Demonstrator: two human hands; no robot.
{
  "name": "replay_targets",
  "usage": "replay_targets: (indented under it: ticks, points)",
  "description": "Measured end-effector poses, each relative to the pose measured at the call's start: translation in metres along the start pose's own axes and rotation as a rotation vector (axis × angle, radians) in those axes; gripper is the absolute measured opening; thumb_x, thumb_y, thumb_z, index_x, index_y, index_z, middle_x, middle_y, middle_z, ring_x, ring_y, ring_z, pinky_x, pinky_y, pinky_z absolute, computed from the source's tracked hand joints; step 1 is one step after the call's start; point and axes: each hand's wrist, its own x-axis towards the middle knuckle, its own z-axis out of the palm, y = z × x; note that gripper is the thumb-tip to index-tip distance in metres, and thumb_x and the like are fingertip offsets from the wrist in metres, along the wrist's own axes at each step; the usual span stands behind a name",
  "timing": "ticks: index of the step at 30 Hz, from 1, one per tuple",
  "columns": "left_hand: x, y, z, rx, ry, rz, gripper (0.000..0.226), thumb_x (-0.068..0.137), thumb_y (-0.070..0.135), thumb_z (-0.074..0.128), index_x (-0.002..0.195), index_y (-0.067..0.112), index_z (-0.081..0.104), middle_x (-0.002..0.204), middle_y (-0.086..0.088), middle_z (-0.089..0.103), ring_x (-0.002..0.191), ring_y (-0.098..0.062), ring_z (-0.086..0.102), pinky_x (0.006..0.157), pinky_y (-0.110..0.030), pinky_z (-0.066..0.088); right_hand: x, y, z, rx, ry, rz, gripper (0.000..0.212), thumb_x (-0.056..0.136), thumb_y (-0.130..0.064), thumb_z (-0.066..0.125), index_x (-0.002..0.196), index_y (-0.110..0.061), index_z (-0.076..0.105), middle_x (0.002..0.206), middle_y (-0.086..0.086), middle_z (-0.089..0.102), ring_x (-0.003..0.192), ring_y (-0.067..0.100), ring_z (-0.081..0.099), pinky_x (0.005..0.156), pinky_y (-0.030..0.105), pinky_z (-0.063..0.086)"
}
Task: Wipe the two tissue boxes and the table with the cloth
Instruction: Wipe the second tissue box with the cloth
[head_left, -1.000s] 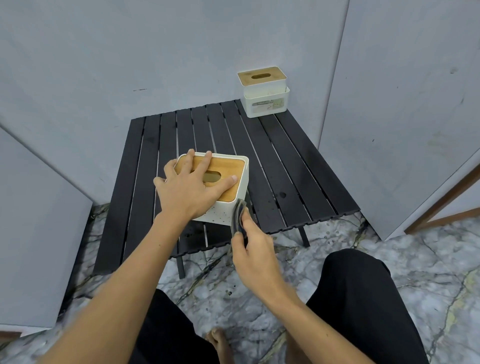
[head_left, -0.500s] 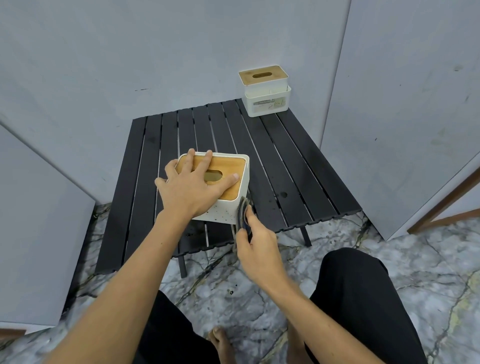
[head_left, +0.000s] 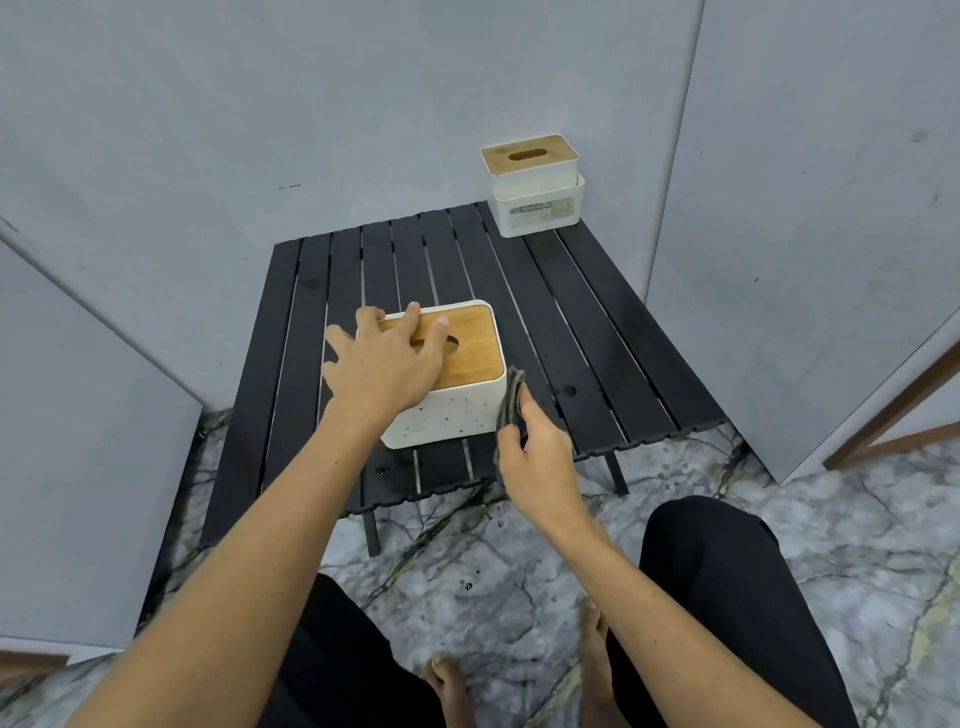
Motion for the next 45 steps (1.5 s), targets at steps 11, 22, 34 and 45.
replay_targets:
  ticks: [11, 22, 34, 45]
  points:
    - [-0.016, -0.006, -0.024, 0.353, -0.103, -0.042, 0.08, 0.089, 0.082, 0.01, 0.156, 0.042, 0.029, 0.157, -0.014, 0.031, 0.137, -0.045, 0.04, 0.108, -0.056, 0.031, -0.009, -0.003, 0.011, 0.033, 0.11, 0.039, 0.062, 0.094, -0.028, 0.034, 0.154, -0.024, 0.022, 0.132, 0.02, 0.057, 0.108, 0.029, 0.058, 0.099, 0.052, 0.048]
    - [0.003, -0.033, 0.007, 0.033, -0.083, 0.401, 0.066, 0.085, 0.08, 0.004, 0.147, 0.065, 0.021, 0.166, 0.021, 0.014, 0.151, -0.018, 0.02, 0.12, -0.058, 0.01, -0.015, -0.018, 0.025, 0.025, 0.056, -0.098, 0.057, 0.102, -0.01, 0.039, 0.156, -0.013, 0.018, 0.161, -0.002, 0.023, 0.146, 0.008, 0.026, 0.117, 0.03, 0.029]
    - [0.008, -0.03, 0.014, -0.079, 0.028, 0.403, 0.049, 0.099, 0.071, 0.022, 0.144, 0.061, 0.037, 0.162, 0.02, 0.027, 0.146, -0.016, 0.034, 0.119, -0.05, 0.023, -0.016, -0.011, 0.04, 0.009, 0.026, 0.032, 0.058, 0.095, -0.02, 0.034, 0.153, -0.015, 0.028, 0.136, 0.018, 0.054, 0.107, 0.028, 0.056, 0.103, 0.053, 0.045]
    - [0.008, -0.03, 0.015, -0.09, 0.047, 0.418, 0.05, 0.098, 0.07, 0.022, 0.145, 0.059, 0.038, 0.162, 0.02, 0.028, 0.145, -0.016, 0.034, 0.119, -0.049, 0.025, 0.021, -0.011, 0.023, 0.0, 0.051, 0.082, 0.057, 0.096, -0.021, 0.033, 0.153, -0.023, 0.026, 0.109, -0.004, 0.044, 0.094, 0.014, 0.042, 0.092, 0.041, 0.049]
